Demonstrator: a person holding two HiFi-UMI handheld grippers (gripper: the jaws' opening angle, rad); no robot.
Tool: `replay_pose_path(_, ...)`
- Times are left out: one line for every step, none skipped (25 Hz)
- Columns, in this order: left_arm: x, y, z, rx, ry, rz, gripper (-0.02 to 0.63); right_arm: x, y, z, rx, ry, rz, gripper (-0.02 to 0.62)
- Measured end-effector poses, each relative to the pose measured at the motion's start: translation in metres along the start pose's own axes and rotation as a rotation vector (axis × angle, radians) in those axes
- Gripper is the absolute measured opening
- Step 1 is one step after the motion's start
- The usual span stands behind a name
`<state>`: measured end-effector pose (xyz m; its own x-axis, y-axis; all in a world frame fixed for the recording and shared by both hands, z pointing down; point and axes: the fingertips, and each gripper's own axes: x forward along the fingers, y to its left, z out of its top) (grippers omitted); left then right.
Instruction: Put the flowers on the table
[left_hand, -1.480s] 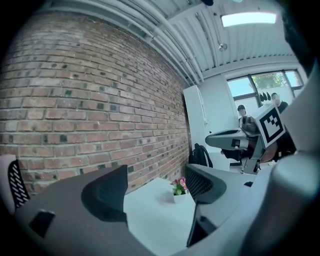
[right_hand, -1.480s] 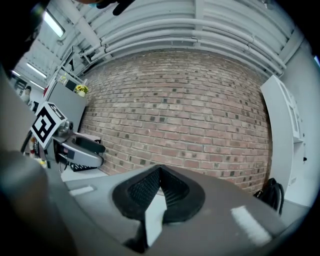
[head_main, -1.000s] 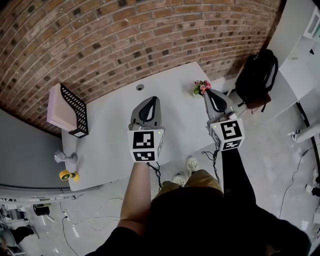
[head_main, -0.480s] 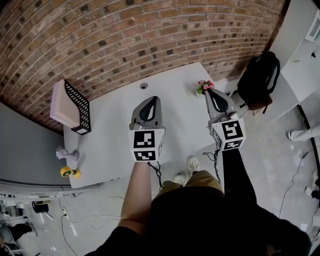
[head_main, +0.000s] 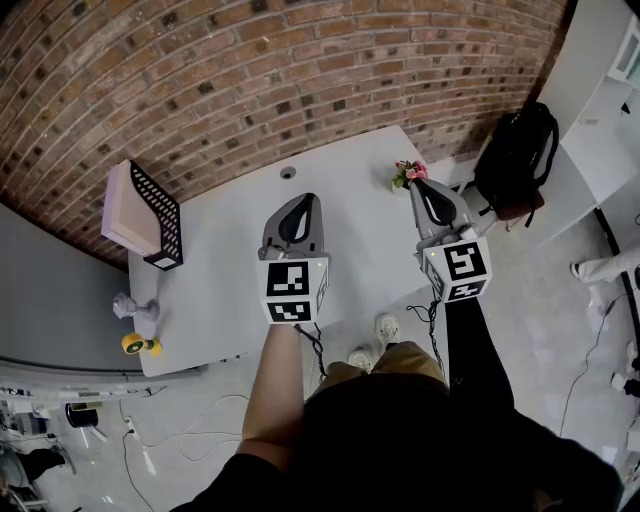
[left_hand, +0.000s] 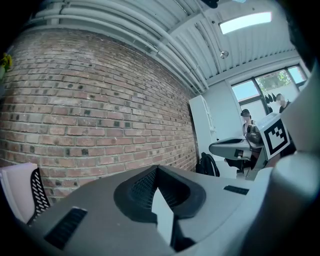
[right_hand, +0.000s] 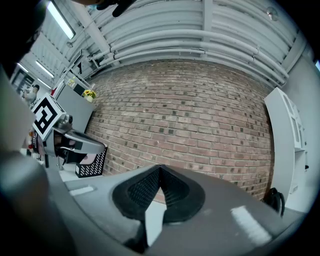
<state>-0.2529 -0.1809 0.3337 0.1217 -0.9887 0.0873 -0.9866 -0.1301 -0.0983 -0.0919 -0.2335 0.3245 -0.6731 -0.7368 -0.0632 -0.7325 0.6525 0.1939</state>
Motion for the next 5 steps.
replay_pose_path(-0.0001,-0.0008,-0.0004,-0.001,0.000,-0.001,0.008,-0.0010,-0.0001,-0.0002,0.000,-0.001,0.000,0.002)
replay_pose_path(-0.0006,-0.0014,-0.0011,-0.003,0.001,-0.002,0.008,-0.0019,0.0002,-0.0004,0.001,-0.001,0.000,0.002)
replay_pose_path(-0.0012,-0.0018,-0.0019,-0.004,0.002,-0.002,0.008,-0.0028,0.0008,-0.0008,0.001,-0.001,0.000,0.002)
replay_pose_path(-0.0019,-0.0023,-0.0026,-0.005,0.003,-0.003,0.008,-0.0036,0.0015,-0.0012,0.001,-0.001,0.001,0.002)
replay_pose_path(-0.0026,-0.0027,-0.0033,-0.006,0.004,-0.003,0.008,-0.0045,0.0022,-0.0016,0.002,-0.002,0.001,0.002)
